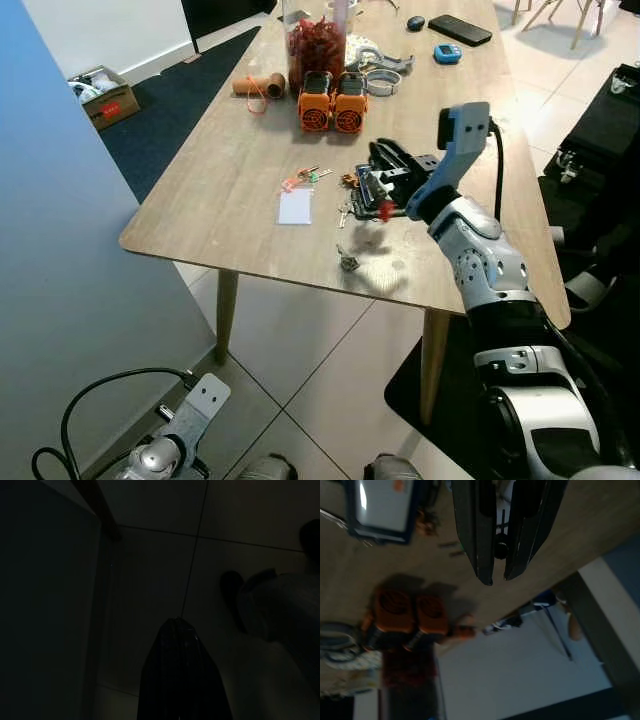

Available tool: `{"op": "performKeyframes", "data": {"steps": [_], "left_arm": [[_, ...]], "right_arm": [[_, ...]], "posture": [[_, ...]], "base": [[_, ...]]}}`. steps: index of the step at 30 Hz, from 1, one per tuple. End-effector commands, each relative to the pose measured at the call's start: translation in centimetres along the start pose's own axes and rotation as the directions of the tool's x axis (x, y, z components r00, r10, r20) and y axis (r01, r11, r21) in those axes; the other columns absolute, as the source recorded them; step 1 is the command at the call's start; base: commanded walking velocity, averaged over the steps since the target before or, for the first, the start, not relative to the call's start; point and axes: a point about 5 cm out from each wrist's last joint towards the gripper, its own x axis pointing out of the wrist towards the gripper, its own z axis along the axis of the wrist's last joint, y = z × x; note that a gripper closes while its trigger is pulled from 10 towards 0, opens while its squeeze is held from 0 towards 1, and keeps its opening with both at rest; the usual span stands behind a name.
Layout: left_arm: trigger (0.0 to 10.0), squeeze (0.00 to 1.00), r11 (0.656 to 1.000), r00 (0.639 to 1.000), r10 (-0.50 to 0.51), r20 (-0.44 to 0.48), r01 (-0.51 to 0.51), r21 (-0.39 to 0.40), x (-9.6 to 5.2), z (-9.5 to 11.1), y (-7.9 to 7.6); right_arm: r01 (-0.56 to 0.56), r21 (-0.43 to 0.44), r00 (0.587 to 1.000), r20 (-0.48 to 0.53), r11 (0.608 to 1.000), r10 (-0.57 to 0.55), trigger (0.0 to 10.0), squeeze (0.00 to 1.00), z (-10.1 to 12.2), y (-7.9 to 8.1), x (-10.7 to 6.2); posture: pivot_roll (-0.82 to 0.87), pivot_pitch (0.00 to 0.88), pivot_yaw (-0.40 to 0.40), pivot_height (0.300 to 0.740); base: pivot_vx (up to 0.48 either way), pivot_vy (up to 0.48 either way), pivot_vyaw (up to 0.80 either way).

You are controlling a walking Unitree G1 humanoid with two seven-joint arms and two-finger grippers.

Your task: Hang keys on a hook

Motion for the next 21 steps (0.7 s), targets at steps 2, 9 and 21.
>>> {"op": "performKeyframes", "data": {"steps": [2, 9, 21], "left_arm": [[10.0, 0.00, 1.000, 1.000, -0.003, -0.026, 0.003, 0.007, -0.3, -0.9, 0.0], [10.0, 0.00, 1.000, 1.000, -0.005, -0.025, 0.005, 0.005, -0.3, -0.9, 0.0], [10.0, 0.00, 1.000, 1.000, -0.008, -0.020, 0.008, 0.003, -0.3, -0.9, -0.1]], "right_arm": [[-0.029, -0.005, 0.999, -0.019, 1.000, 0.029, 0.0, 0.00, -0.1, 0.2, -0.4], [-0.083, -0.023, 0.995, -0.053, 0.996, 0.081, 0.0, 0.00, 0.3, 0.5, -1.2], [-0.078, -0.060, 0.995, -0.066, 0.995, 0.074, 0.0, 0.00, 1.1, -0.1, -3.6]], "posture": [[0.07, 0.141, 0.024, 0.740], [0.07, 0.143, 0.025, 0.740], [0.07, 0.142, 0.021, 0.740]], "base": [[0.000, 0.000, 0.00], [0.000, 0.000, 0.00], [0.000, 0.000, 0.00]]}}
